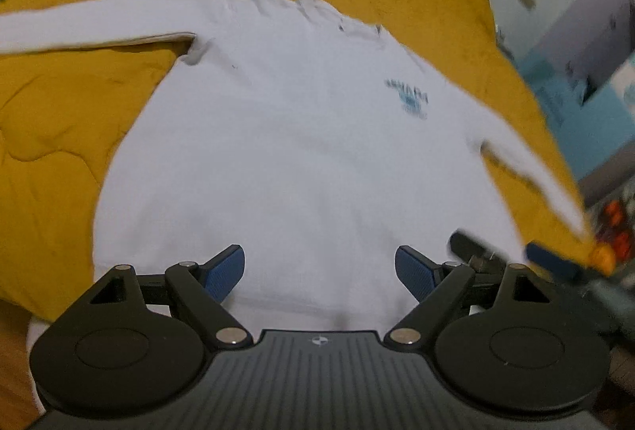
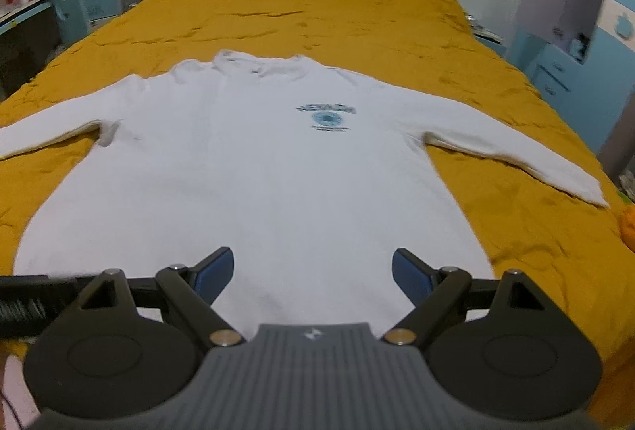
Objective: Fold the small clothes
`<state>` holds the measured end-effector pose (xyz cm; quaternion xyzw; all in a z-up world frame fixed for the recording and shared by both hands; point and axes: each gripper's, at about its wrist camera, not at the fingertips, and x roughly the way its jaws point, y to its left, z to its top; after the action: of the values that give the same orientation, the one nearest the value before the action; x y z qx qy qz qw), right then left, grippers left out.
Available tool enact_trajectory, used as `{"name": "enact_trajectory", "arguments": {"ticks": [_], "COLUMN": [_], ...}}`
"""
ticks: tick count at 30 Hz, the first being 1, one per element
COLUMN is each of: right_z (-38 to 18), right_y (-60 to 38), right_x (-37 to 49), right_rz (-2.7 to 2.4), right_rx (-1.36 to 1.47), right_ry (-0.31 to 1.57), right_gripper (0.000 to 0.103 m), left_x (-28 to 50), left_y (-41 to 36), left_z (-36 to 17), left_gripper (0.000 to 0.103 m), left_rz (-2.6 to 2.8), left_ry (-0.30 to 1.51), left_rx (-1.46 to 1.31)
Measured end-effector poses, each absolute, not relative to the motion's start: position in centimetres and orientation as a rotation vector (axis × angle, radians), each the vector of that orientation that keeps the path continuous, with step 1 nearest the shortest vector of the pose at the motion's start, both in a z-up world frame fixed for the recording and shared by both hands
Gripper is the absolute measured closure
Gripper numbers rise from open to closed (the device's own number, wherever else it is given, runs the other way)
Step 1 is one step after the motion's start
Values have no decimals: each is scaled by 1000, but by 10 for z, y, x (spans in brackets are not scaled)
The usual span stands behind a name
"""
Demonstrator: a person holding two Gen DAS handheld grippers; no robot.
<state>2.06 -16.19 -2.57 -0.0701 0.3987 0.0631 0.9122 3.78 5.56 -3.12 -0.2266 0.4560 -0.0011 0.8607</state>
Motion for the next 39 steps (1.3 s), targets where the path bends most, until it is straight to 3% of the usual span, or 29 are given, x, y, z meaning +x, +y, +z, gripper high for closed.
{"name": "enact_trajectory", "arguments": {"ticks": [12, 22, 28, 30, 33, 39], "right_z": [-18, -40, -63, -69, -76, -85], "right_y": [-87, -3, 32, 37, 45, 53], "right_x": [71, 123, 122, 122, 129, 140], "right_rz": [395, 528, 598, 602, 596, 606], "right_rx": [-216, -317, -370, -386, -416, -396], "right_ry": [699, 621, 688, 678, 693, 740], "right_gripper": [20, 20, 22, 26, 39, 41], "left_x": [30, -1, 3, 4, 11, 25], "left_y": [237, 394, 441, 443, 447, 459], "left_z": [-31, -96, -133, -138, -144, -140], "left_gripper": [3, 3, 5, 7, 7, 20], "left_rz": [152, 494, 573, 591, 626, 696], "left_ry": [567, 185, 116, 88, 90, 74], "left_rx": [-808, -1137, -1271, -1275, -1265, -1235]}}
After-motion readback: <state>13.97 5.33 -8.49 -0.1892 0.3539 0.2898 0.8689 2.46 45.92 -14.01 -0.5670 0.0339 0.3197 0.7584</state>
